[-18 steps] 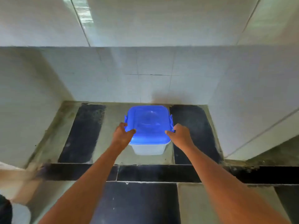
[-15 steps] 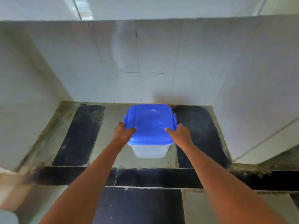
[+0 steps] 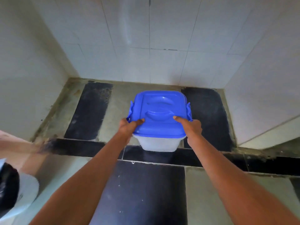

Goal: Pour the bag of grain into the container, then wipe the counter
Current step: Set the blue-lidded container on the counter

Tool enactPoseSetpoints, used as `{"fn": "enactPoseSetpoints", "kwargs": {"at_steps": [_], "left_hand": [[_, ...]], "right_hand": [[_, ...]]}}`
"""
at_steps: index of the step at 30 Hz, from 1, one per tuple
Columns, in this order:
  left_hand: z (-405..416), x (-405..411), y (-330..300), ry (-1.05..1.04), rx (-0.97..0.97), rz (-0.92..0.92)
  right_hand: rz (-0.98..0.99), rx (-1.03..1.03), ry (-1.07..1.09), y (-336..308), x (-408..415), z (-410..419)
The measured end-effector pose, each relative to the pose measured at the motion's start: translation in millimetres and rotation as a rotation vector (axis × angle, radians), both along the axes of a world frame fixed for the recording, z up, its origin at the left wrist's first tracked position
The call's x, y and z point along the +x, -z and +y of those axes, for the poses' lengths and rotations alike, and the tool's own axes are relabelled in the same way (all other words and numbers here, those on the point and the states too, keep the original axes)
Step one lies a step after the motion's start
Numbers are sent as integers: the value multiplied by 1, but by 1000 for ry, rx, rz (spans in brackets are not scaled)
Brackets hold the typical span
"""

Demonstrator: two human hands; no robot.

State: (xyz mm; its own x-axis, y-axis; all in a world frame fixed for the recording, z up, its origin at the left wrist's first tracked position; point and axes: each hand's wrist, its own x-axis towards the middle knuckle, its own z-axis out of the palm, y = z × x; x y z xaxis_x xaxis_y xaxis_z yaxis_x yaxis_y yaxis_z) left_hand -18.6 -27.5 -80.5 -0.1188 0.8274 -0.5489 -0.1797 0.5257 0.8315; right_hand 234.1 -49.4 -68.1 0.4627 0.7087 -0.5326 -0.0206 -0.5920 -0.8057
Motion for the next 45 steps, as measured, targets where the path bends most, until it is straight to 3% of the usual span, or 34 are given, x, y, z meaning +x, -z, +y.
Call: {"fn": "enactPoseSetpoints", "kwargs": {"at_steps": [8,15,20,27,32,45], "left_hand": [[-158,-23,-164,17,-121,1],[-266,-53,-380,3,-161,53],[-309,-59,-529,-38,-85,58],[-323,-75,-687,41,65,97],[-310,-85,-772,83,62,106],[-207,-87,-875,160,208,110]], "right_hand": [[95,-183,-17,-182,-10,-157],[83,-122,-13,-408,-42,-269],[69,-34,49,-533,-58,-312],[-7,168,40,-664,-60,-334],[-112,289,17,-738,-73,-325],[-103,491,118,-827,-88,-219]]}}
